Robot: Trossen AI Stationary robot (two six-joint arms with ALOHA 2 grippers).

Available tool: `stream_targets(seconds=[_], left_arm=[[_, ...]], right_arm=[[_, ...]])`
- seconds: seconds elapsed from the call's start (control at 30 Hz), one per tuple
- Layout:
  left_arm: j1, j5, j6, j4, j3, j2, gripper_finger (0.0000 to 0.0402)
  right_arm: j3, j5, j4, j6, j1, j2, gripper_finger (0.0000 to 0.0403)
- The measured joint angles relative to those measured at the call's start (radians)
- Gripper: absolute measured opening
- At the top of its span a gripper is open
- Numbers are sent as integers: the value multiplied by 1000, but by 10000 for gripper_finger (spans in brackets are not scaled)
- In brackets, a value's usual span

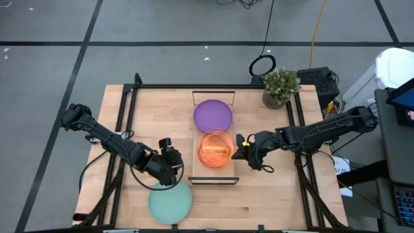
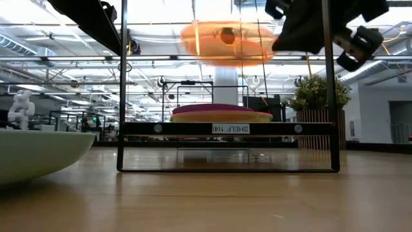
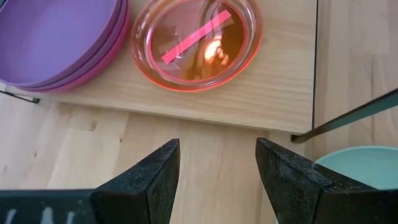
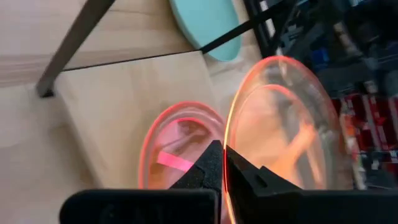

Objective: Place and stack plates onto a shelf
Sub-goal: Stack the orange plate on top of the light pink plate on the shelf

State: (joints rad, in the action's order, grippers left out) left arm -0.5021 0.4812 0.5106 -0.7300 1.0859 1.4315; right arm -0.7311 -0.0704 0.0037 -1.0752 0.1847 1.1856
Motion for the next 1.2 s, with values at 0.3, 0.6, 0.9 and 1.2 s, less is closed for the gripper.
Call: stream_targets(seconds=[0.3, 0.6, 0.9, 1.2], left_arm=[[0, 15, 5, 0, 0, 0, 216], [0, 18, 9, 1, 0, 0, 216], [0, 18, 13, 0, 0, 0, 216], [0, 18, 22, 0, 0, 0, 216]], right_arm=[[54, -66, 86, 42, -33, 96, 0], [64, -66, 177, 42, -33, 214, 0], [64, -64, 195, 44, -33, 265, 3], [64, -25, 195, 86, -33, 265, 41]])
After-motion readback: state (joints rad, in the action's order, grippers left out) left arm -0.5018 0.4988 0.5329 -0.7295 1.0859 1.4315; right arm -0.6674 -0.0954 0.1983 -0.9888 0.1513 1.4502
